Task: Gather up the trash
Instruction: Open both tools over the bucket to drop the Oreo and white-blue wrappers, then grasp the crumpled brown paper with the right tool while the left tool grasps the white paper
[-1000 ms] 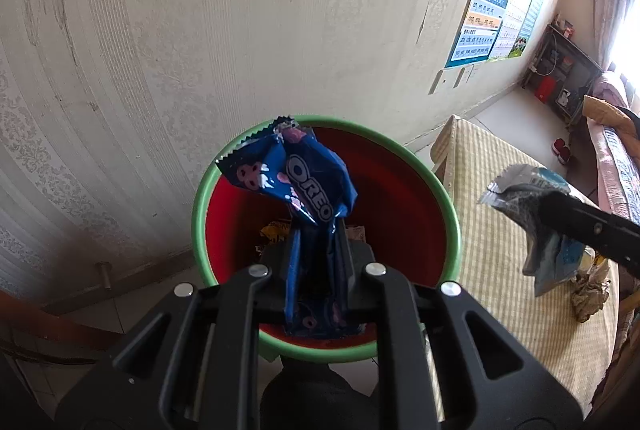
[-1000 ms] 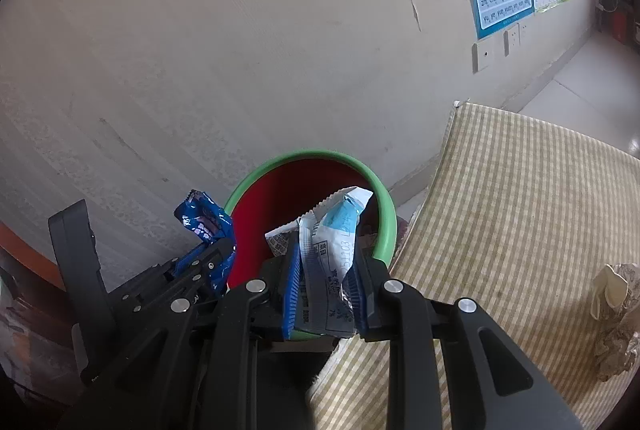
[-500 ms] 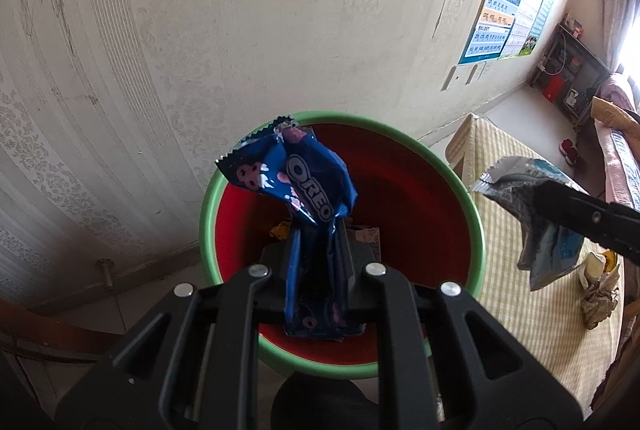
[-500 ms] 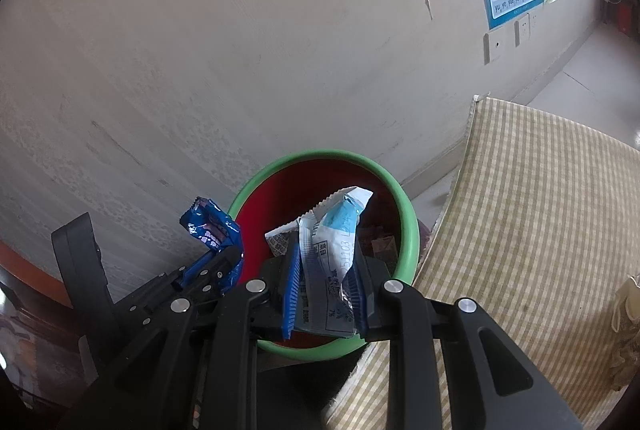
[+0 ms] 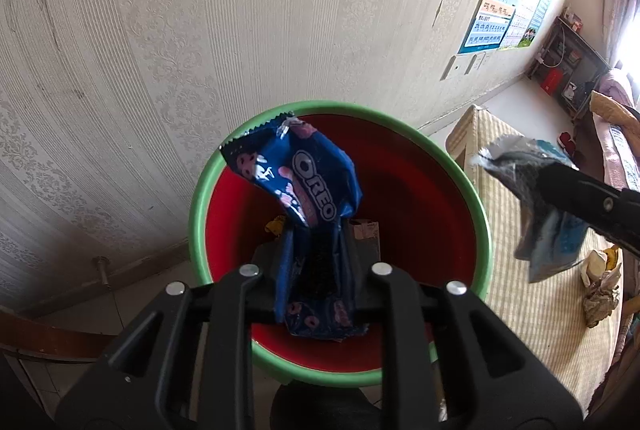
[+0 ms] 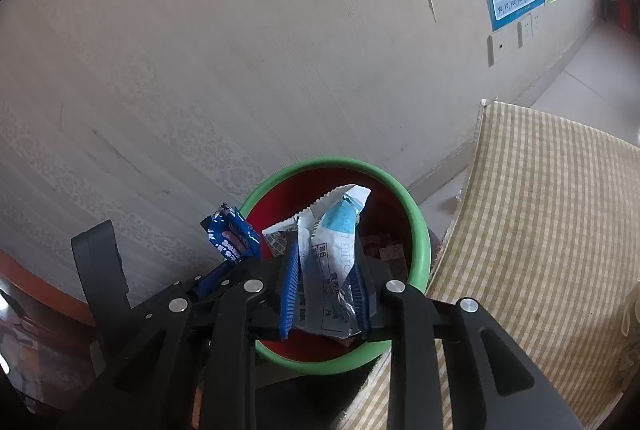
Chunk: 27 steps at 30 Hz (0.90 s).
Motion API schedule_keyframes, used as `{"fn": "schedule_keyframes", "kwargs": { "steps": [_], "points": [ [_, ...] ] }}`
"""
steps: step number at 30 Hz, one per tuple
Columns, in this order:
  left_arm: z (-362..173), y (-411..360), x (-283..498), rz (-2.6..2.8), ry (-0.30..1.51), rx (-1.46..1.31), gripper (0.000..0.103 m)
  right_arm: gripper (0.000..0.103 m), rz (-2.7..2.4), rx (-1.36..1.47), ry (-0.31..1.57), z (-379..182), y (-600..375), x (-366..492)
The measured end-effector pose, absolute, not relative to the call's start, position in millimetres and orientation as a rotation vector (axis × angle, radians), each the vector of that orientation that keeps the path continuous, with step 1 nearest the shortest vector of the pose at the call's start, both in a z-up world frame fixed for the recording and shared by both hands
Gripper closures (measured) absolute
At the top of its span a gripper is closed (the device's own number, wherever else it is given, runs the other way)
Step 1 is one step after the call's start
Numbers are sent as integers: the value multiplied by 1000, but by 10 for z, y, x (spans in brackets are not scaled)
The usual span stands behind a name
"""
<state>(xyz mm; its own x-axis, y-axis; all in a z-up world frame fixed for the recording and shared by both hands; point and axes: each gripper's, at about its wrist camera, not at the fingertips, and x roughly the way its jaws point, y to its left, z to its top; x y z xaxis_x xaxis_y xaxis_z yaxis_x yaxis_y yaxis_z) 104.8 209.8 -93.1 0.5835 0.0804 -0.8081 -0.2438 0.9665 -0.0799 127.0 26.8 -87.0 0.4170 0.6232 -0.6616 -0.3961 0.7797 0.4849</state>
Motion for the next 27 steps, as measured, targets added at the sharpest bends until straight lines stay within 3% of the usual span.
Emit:
{"fn": "schedule_keyframes", "kwargs": {
  "steps": [1, 3, 4, 14, 18, 22, 27],
  "points": [
    [-932, 2103, 1044, 192, 927, -194, 75, 71, 648, 273, 943, -875, 273, 1275],
    [-928, 2103, 1033, 191, 919, -198, 42, 45, 647, 279, 927, -881, 266, 1263],
    [-919, 2100, 1020, 188, 912, -200, 39, 40, 648, 283, 917, -880, 251, 1255],
    [-754, 1848, 781, 185, 859, -138, 32, 36, 403, 175, 783, -783, -833, 744],
    [-676, 1589, 683, 140, 841, -135, 31, 27, 167, 98, 726, -865, -1548, 491],
    [-675, 1231, 641, 71, 847, -125, 31, 27, -2, 135, 835, -1243, -2142, 511],
    [-724, 717, 614, -24, 886, -89, 31, 28, 49, 415, 1001, -1787, -2556, 610]
  ]
}}
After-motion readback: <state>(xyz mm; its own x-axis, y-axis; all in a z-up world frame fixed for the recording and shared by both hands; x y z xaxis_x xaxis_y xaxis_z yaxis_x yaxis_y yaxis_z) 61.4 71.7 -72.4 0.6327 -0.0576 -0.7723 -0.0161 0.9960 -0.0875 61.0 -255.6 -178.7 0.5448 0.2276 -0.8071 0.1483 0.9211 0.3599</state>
